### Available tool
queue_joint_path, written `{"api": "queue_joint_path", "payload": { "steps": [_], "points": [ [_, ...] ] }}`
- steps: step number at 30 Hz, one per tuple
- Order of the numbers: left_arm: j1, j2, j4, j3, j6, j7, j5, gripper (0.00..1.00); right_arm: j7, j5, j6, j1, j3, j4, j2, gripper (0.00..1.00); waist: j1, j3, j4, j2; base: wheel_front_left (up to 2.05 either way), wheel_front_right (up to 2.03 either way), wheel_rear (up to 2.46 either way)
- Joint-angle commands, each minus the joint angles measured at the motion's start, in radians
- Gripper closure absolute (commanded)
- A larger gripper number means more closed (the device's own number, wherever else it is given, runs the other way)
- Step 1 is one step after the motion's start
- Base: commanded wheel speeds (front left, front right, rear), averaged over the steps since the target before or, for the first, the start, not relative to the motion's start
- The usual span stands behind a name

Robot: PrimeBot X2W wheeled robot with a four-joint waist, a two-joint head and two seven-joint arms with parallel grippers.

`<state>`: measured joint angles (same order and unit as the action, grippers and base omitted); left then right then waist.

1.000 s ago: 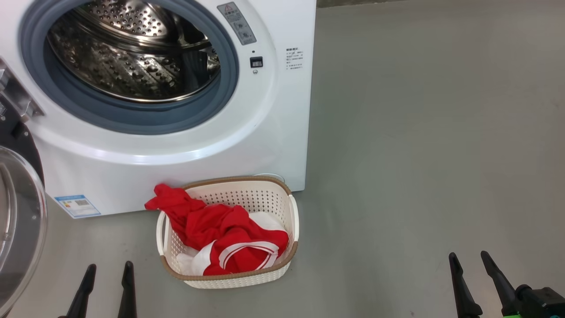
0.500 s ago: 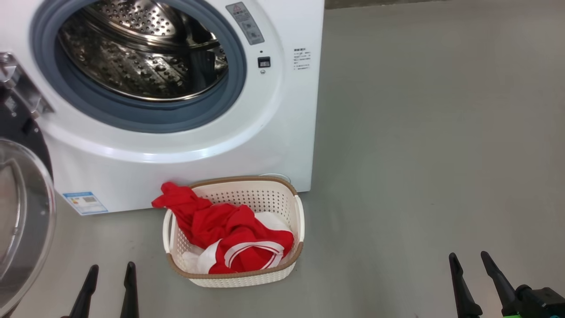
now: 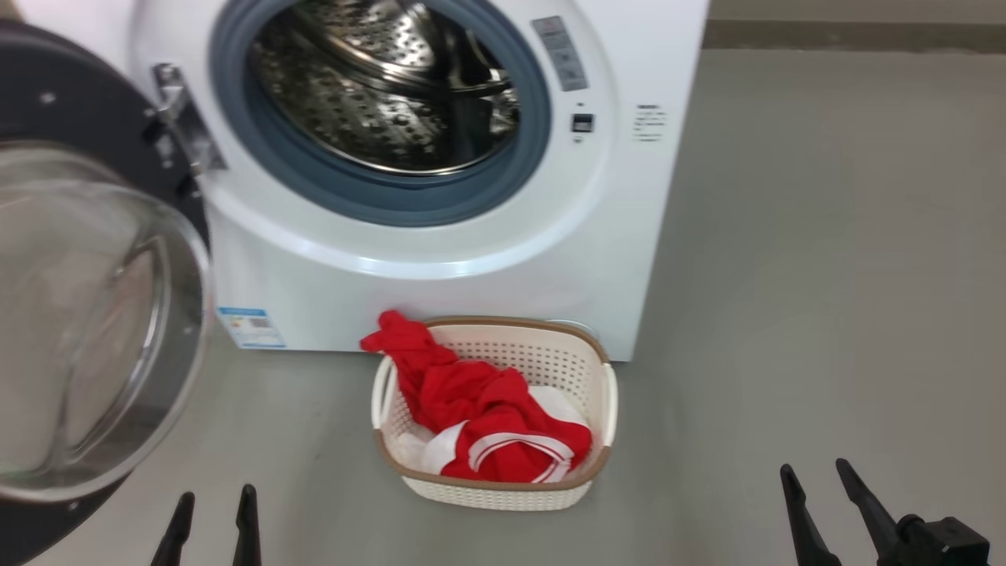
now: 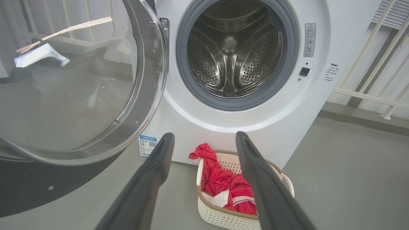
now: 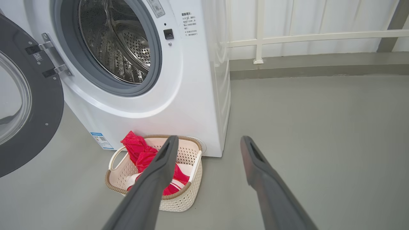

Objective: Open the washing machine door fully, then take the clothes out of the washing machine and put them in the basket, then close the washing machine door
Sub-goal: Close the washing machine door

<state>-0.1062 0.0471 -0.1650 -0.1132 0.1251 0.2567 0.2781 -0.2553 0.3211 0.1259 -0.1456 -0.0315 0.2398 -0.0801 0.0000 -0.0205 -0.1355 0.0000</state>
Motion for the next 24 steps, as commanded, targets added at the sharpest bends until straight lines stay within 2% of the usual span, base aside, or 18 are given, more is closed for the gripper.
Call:
{"api": "queue_joint_path", "payload": {
  "steps": [1,15,24],
  "points": [
    [0.0,0.004,0.013,-0.027,0.006,0.005,0.012,0.0,-0.006,0.01,0.005,0.003,0.031,-0.018,-0.021,0.0,0.0,0.032,-0.092,0.0,0.0,0.0,0.0],
    [-0.026,0.003,-0.03,-0.015,-0.005,0.005,0.012,0.0,-0.006,0.019,0.005,-0.018,0.064,-0.011,-0.027,0.0,0.0,0.054,-0.326,0.0,0.0,0.0,0.0],
    [-0.023,0.003,-0.006,-0.021,-0.042,0.005,0.069,0.0,-0.006,0.021,0.005,0.052,0.132,0.015,-0.053,0.0,0.0,0.009,-0.366,0.0,0.0,0.0,0.0]
  ]
}}
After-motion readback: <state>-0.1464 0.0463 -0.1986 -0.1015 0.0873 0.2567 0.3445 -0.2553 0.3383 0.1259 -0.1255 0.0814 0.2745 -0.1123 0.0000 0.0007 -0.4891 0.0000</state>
